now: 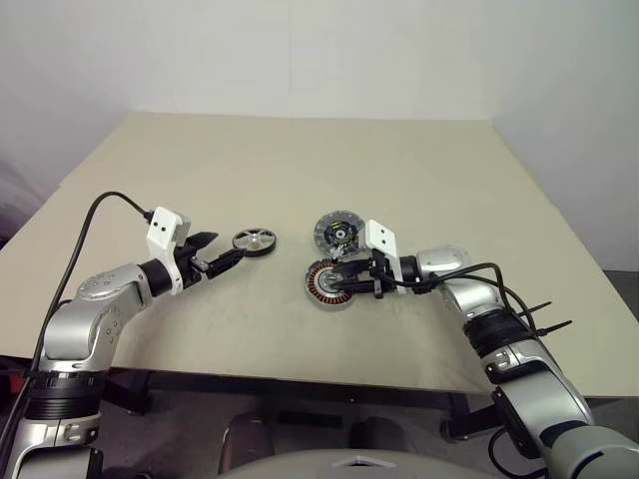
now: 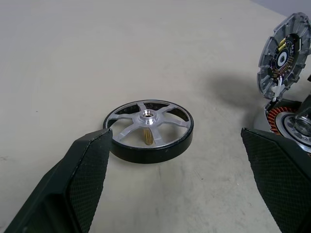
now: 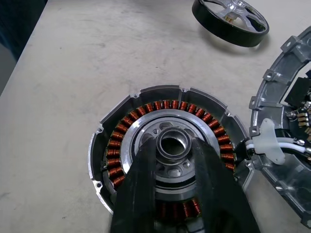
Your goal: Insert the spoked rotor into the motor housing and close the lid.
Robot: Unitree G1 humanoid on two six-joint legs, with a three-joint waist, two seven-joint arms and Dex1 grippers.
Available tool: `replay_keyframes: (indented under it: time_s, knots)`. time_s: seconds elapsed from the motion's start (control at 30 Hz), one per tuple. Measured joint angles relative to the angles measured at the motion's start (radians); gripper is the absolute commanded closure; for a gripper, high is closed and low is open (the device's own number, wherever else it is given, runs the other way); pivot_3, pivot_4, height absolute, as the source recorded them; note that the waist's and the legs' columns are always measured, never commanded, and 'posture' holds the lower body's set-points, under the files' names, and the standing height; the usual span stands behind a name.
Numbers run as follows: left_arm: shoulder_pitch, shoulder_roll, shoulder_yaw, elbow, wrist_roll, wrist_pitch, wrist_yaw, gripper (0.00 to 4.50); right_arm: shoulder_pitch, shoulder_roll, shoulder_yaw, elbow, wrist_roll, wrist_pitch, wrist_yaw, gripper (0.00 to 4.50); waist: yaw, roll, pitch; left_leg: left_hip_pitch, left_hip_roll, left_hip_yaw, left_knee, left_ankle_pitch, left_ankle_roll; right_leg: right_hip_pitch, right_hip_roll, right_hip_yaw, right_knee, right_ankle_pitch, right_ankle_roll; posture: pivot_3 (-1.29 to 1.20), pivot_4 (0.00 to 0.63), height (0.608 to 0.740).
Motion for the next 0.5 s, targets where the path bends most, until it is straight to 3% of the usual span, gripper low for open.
replay_keyframes:
  time_s: [0.07, 0.5]
  knots:
    - [0.000, 0.000, 0.000, 0.000, 0.000, 0.000, 0.000, 0.00, 0.000, 0.001, 0.003, 0.002, -0.002, -0.017, 0.001, 1.57, 0.000, 0.000, 0.000, 0.000, 0.000, 0.000, 0.000, 0.000, 0.000, 0.000, 0.000, 0.000, 0.000, 0.000, 0.000, 0.00, 0.000, 0.740]
    - [0.000, 0.000, 0.000, 0.001, 0.000, 0.000, 0.000, 0.00, 0.015, -0.008, -0.002, -0.063, 0.030, 0.040, 0.024, 1.57, -0.001, 0.000, 0.000, 0.000, 0.000, 0.000, 0.000, 0.000, 0.000, -0.002, 0.000, 0.000, -0.001, 0.000, 0.000, 0.00, 0.000, 0.740]
